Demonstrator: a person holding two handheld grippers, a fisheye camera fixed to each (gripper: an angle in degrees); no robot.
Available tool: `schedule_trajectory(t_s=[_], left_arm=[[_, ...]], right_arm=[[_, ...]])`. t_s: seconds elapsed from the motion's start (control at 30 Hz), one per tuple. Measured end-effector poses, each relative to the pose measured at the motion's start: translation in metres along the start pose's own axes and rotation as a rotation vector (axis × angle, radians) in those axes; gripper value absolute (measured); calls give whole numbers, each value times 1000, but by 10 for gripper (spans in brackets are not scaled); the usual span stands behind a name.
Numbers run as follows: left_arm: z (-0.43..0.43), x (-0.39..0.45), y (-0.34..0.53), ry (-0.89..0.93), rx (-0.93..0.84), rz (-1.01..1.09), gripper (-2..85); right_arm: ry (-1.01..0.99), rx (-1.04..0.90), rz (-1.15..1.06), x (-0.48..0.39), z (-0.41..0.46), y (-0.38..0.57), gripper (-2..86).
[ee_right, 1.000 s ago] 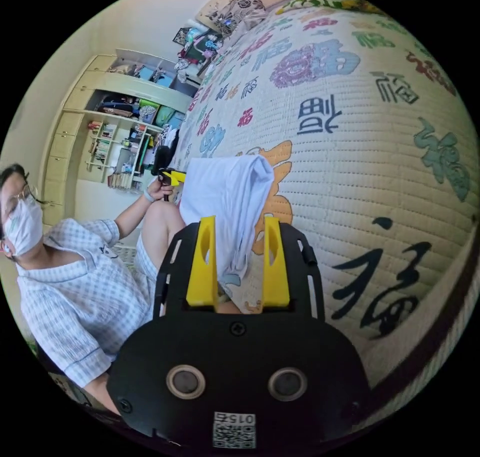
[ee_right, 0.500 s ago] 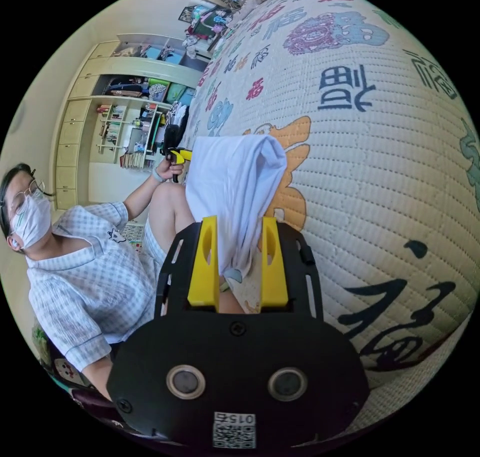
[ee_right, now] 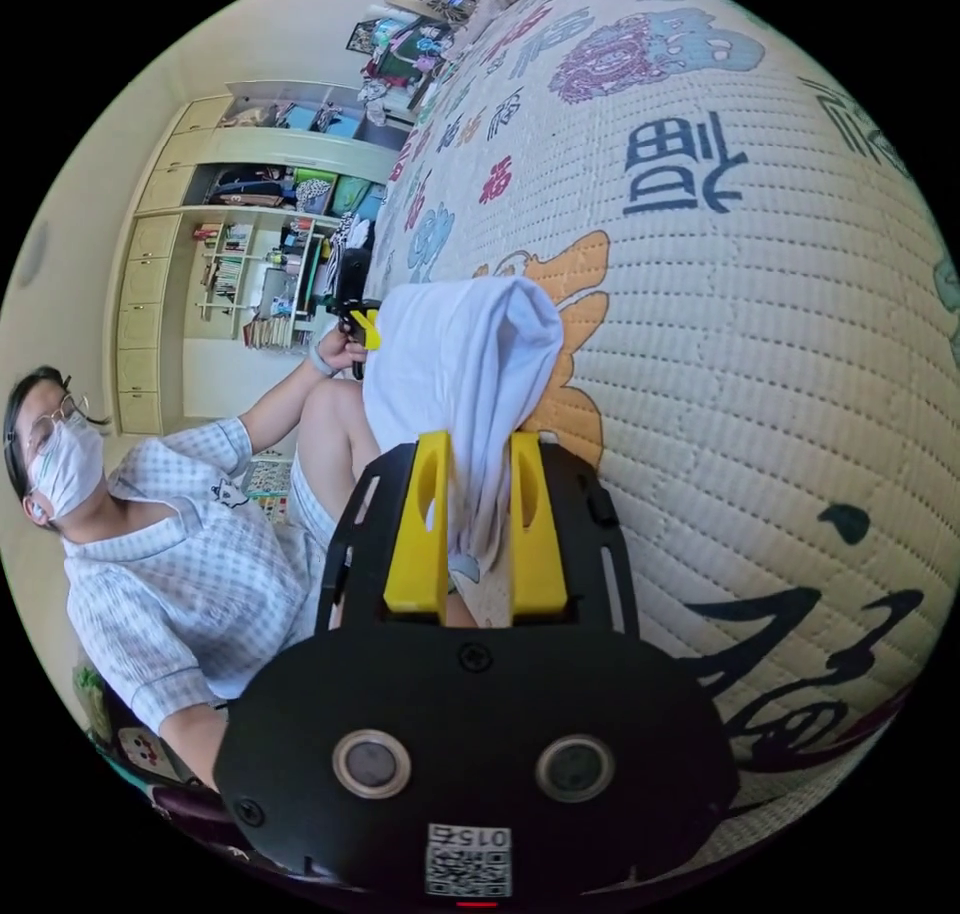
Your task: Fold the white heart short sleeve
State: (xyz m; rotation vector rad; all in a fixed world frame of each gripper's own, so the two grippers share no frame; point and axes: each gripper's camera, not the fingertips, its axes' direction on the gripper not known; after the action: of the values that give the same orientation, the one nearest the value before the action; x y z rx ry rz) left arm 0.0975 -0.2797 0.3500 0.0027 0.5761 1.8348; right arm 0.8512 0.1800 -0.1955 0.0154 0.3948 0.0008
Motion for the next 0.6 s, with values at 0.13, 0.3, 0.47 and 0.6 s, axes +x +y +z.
schedule_trajectory(t_s=[0.13, 0.3, 0.47, 0.6], left_arm=[[-27, 50, 2, -2, 23, 20, 49], [-76, 131, 18, -98, 34, 57, 45], [-161, 213, 80, -130, 152, 100, 44], [-238, 266, 159, -113, 291, 109, 43]], right_arm=[[-142, 35, 5, -25, 10, -1, 47], [-175, 127, 42, -71, 27, -2, 30], [-241, 156, -116, -161, 42, -16, 24], [-260, 103, -271, -259, 69, -45, 21]])
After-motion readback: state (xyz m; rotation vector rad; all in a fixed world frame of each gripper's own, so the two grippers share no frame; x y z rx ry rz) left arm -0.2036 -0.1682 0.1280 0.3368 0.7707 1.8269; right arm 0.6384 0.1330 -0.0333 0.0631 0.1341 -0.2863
